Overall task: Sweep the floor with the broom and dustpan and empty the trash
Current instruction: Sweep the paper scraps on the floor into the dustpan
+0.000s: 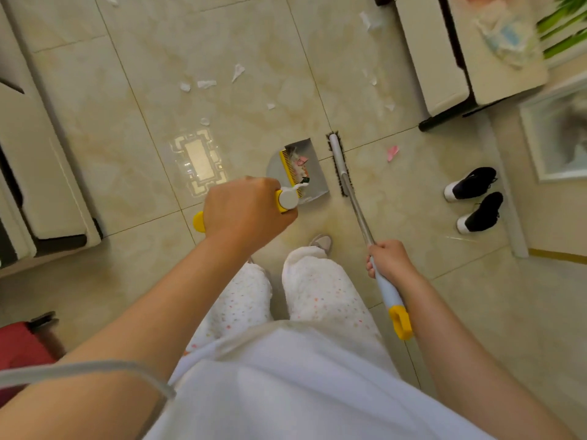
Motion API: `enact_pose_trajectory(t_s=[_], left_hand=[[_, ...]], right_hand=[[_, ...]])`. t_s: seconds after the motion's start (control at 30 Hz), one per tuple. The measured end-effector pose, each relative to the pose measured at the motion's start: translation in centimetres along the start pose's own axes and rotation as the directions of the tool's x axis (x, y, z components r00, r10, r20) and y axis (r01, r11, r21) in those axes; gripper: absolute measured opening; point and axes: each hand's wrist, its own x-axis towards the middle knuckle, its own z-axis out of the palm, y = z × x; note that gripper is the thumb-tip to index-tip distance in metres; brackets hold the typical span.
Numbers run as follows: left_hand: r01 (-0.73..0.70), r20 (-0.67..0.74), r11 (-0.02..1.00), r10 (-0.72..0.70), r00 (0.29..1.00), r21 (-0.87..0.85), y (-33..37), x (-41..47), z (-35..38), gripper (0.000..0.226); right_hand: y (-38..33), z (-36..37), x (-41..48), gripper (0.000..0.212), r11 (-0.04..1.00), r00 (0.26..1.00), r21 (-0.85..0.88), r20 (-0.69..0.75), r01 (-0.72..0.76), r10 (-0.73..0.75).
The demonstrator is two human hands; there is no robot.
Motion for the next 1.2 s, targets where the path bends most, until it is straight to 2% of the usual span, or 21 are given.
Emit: enact_pose_trajectory(t_s=[0.3, 0.63, 0.8, 1.03, 1.2], left_hand=[[-0.078, -0.014, 0.997, 0.078, 0.997, 0.001, 7.6, 7.9, 0.4, 0.047], [-0.022, 0.021, 0.999, 0.022, 1.0, 0.032, 19.4, 15.7, 1.9, 0.038], [-0.071, 0.023, 0.993, 0.069, 0.997, 0.092, 24.8, 19.9, 2.3, 0.039], [-0.088, 0.062, 0.979, 0.078, 0.995, 0.184, 28.7, 24.1, 1.9, 0.044], [-0.05, 0.069, 0.98, 0.038, 0.997, 0.191, 29.6, 24.8, 1.6, 0.049]], right_hand=[[-2.7, -7.5, 7.3, 0.024, 0.997, 0.992, 0.08, -0.123, -0.013, 0.023], [-6.5, -20.0, 17.0, 0.026, 0.999, 0.993, 0.036, -0.118, -0.016, 0.02], [-8.3, -22.8, 22.3, 0.027, 0.999, 0.992, 0.008, -0.121, -0.033, 0.034], [-9.6, -22.6, 25.7, 0.029, 0.998, 0.997, 0.009, -0.04, -0.067, 0.068], [-10.6, -22.3, 24.6, 0.026, 0.972, 0.981, 0.192, 0.164, -0.132, 0.101]])
